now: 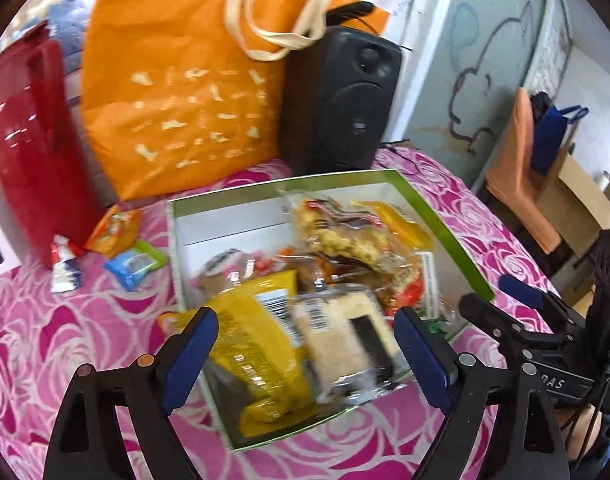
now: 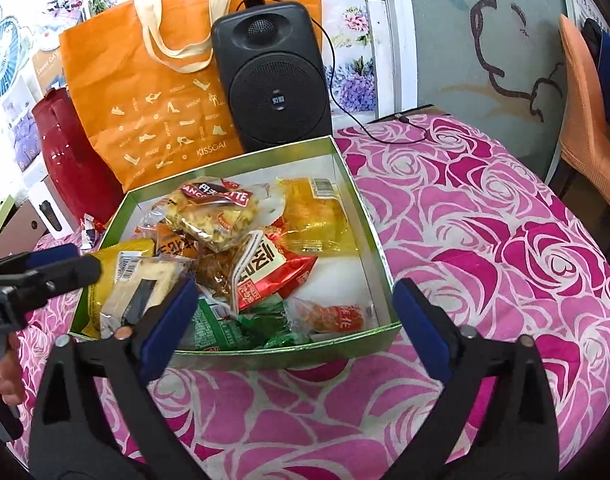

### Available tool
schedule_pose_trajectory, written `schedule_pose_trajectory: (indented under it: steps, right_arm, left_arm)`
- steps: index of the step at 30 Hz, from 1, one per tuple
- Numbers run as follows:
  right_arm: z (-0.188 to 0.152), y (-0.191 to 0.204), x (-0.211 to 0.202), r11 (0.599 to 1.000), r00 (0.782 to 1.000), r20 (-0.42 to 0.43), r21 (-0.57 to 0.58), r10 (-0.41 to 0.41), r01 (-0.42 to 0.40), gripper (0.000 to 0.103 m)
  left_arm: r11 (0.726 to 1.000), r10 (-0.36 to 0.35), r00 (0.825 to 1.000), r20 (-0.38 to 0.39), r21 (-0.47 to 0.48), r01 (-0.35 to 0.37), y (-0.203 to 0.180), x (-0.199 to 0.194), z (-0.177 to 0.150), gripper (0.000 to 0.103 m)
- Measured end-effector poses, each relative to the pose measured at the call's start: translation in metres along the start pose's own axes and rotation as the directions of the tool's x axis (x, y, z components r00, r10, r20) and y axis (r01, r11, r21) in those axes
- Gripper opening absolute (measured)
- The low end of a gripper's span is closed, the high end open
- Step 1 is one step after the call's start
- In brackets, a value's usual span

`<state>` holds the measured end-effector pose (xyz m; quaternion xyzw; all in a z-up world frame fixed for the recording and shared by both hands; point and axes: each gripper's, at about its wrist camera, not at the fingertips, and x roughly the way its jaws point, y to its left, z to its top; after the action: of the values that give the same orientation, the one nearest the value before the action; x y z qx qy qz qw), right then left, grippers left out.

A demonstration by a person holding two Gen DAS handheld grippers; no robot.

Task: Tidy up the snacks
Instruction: 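Carry both items into the green box and open both tools, then move both open tools back toward the red thermos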

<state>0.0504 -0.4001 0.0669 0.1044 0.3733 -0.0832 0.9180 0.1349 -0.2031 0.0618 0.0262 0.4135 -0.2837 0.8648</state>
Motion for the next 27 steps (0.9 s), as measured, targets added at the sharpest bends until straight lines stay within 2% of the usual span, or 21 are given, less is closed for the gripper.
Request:
schedule_pose_trajectory:
  steps: [6,18,21,24,27]
  right_arm:
    - [0.0,0.013,0.001,1.0,1.0,-0.013,-0.016,0.016,-0.016,0.102]
    - [0.004,0.053,-0.008,0.995,0.999,-0.011,-0.094,0.04,-0.041,0.102]
    - [0.002,0.069,-0.011,0.99,0.997,-0.017,-0.118,0.073,-0.075,0.102]
    - [0.0,0.092,-0.012,0.977,0.99,-0.035,-0.16,0.136,-0.14,0.102]
    - [-0.003,0.121,-0.011,0.956,0.978,-0.059,-0.207,0.198,-0.206,0.102]
  left_arm:
    - [0.999,0.035,0.999,0.005,-0.027,-0.035,0.014,-0.006,-0.002,0.091]
    - [0.998,0.038,0.999,0.035,-0.042,-0.037,0.03,-0.029,-0.011,0.092]
    - [0.997,0.053,0.997,0.065,-0.064,-0.048,0.047,-0.045,-0.014,0.091]
    - [0.987,0.106,0.991,0.085,-0.134,-0.094,0.083,-0.061,-0.018,0.091]
    - [0.964,0.174,0.982,0.069,-0.213,-0.156,0.126,-0.071,-0.026,0.091]
